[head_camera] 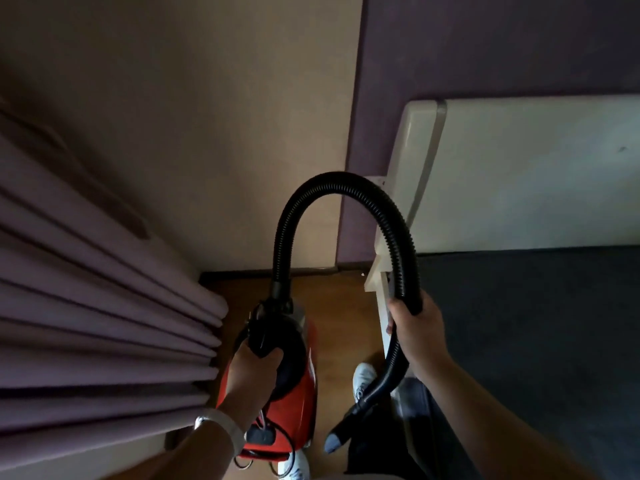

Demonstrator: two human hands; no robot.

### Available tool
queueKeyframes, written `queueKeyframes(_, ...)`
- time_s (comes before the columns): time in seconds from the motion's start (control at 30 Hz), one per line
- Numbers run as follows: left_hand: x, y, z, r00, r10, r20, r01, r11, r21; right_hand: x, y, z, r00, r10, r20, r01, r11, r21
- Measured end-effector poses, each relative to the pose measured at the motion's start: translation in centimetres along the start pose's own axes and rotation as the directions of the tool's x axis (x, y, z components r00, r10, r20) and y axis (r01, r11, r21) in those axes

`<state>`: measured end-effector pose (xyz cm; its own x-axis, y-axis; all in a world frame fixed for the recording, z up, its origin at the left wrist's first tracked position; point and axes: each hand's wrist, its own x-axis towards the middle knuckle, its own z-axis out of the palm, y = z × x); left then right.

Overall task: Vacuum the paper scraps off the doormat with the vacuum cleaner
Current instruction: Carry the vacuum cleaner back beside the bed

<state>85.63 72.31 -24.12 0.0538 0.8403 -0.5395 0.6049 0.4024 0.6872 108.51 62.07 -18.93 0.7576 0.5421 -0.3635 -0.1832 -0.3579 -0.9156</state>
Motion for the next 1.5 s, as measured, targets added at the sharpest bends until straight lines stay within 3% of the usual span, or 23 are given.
queueKeyframes(0.3,8.1,4.3,6.4,0.996,-0.086,-0.025,0.085,0.995,-0.049,12.6,1.6,2.0,0.983,0.093,0.158,-0.087,0.995,-0.049)
queueKeyframes(0.57,15.6,5.1,9.4,0.996,-0.083,0.045,0.086,0.994,-0.067,16.7,4.6,5.4,0.989,0.13,0.069,-0.128,0.991,-0.031)
queueKeyframes(0.9,24.2,-0.9,15.9,0.987,-0.101,0.126,0.11,0.992,-0.062,21.2,14.6,10.9,0.973,0.202,-0.111,-0.202,0.979,0.012)
queueKeyframes(1.17,31.1,-8.0,21.0,0.984,-0.112,0.138,0.115,0.993,-0.013,26.6,22.1,13.4,0.98,0.179,-0.081,-0.182,0.983,-0.026)
queueKeyframes(1.5,39.6,-16.4,27.5,0.972,-0.196,0.127,0.196,0.981,0.013,33.8,31.7,13.5,0.991,0.118,-0.057,-0.128,0.959,-0.254)
